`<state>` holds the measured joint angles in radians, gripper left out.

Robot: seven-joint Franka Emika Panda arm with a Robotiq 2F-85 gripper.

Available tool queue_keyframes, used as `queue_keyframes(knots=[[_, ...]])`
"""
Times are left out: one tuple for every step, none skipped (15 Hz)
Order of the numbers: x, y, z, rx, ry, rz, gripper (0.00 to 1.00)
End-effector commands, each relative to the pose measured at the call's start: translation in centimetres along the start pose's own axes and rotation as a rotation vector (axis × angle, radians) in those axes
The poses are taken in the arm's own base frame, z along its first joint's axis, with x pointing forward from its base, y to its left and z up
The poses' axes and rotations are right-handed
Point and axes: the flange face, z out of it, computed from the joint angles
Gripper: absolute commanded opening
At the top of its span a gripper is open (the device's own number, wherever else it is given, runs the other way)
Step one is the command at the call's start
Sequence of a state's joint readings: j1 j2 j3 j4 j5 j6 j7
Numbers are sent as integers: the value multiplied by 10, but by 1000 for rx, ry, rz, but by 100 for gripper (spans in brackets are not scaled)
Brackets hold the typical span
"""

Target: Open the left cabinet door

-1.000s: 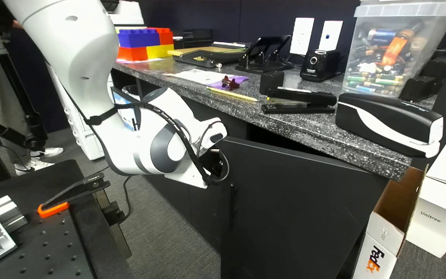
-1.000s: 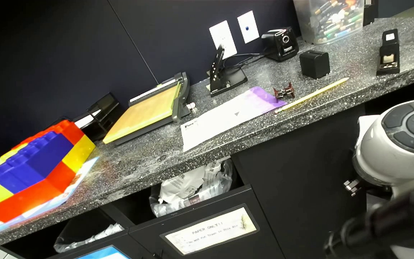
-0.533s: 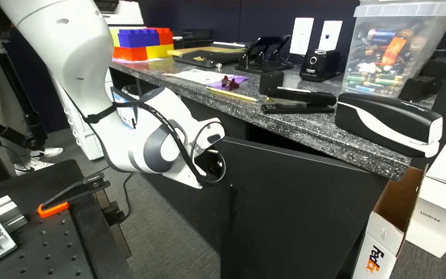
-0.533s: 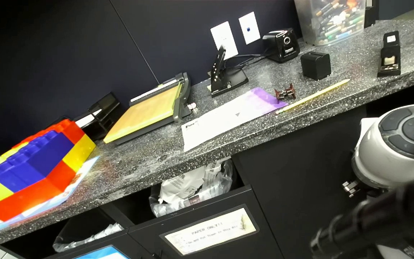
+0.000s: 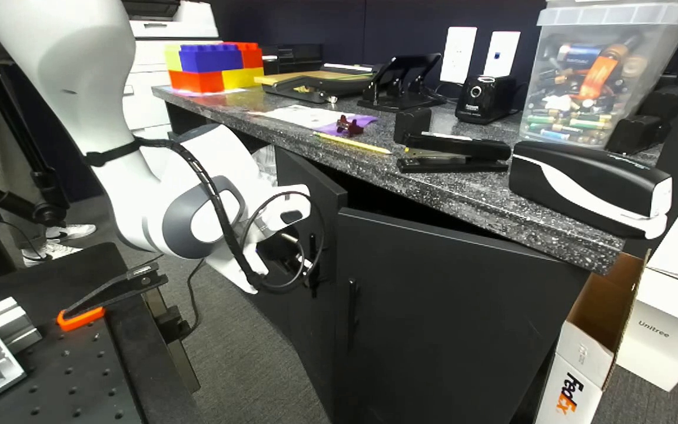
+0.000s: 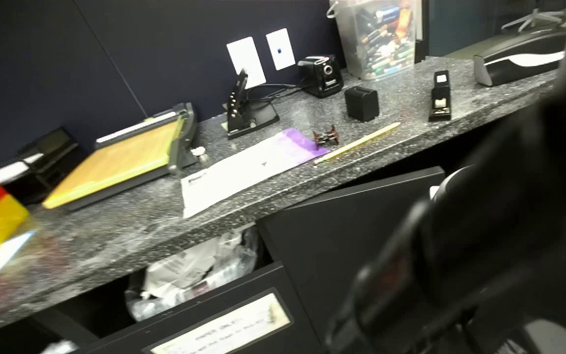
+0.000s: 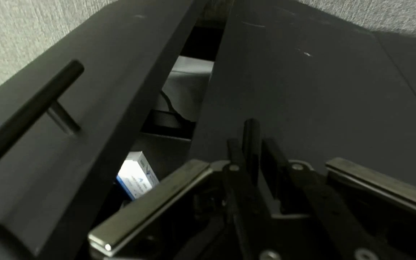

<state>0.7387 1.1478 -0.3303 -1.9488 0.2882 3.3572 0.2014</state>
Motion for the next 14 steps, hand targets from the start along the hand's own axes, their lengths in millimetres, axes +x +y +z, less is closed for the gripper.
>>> queue_keyframes(knots=[[-13, -62, -57, 147, -61, 49, 5], [-19, -67, -65, 166, -76, 68, 5], [-25, -72, -71, 179, -91, 85, 5], [-32, -76, -75, 189, -106, 98, 5], [-37, -80, -78, 198, -121, 111, 5], [-40, -81, -81, 199, -122, 112, 5], [-38, -79, -80, 198, -125, 122, 5], [-35, -75, -79, 195, -122, 127, 45], [-34, -75, -78, 196, -119, 130, 47], [-32, -76, -79, 201, -119, 133, 53], [-31, -74, -79, 203, -117, 131, 59], [-28, -73, -80, 202, -115, 126, 68], [-24, -70, -81, 204, -112, 124, 74], [-18, -67, -85, 205, -101, 119, 81]])
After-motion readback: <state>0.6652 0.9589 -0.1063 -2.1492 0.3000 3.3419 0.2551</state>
